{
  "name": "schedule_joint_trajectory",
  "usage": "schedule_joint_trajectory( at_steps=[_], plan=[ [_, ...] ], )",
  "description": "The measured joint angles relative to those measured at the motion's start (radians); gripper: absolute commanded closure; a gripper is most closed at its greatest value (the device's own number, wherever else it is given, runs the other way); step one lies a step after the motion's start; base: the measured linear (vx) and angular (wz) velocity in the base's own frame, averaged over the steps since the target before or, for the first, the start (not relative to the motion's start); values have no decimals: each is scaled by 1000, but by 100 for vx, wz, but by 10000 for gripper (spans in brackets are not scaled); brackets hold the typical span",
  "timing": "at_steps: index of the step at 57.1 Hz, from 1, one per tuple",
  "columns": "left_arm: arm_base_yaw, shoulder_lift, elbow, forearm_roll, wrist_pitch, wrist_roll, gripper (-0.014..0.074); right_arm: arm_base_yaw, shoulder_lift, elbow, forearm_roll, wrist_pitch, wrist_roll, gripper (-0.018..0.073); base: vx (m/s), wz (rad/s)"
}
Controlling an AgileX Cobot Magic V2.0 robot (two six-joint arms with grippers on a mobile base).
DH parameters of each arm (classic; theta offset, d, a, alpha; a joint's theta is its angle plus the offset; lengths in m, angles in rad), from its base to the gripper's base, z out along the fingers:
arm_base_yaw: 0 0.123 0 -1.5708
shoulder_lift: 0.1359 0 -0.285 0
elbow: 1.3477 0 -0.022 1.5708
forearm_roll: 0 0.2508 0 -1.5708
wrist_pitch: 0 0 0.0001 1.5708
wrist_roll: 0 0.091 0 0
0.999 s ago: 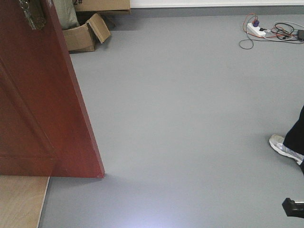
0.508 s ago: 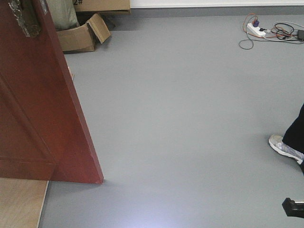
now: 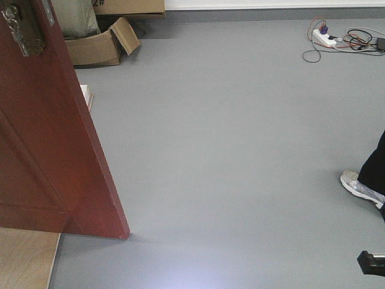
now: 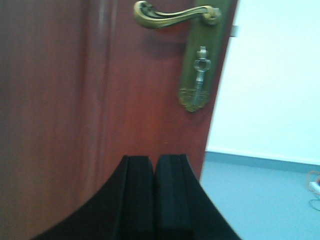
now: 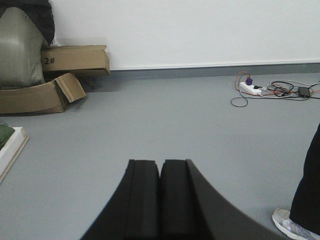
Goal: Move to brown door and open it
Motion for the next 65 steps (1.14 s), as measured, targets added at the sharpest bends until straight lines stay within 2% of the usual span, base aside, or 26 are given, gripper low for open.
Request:
schedule_joint_trajectory(
  at_steps=[6, 13, 22, 65],
  plan=[
    [-60, -68, 32, 3, 23, 13, 600, 0, 0, 0, 0, 0, 0, 559, 0, 0],
    [-100, -83, 36, 10, 86, 81, 600, 0, 0, 0, 0, 0, 0, 559, 0, 0],
    [-100, -84, 36, 13, 92, 130, 600, 0, 0, 0, 0, 0, 0, 559, 0, 0],
    [-100, -84, 36, 14, 93, 132, 600, 0, 0, 0, 0, 0, 0, 559, 0, 0]
  ],
)
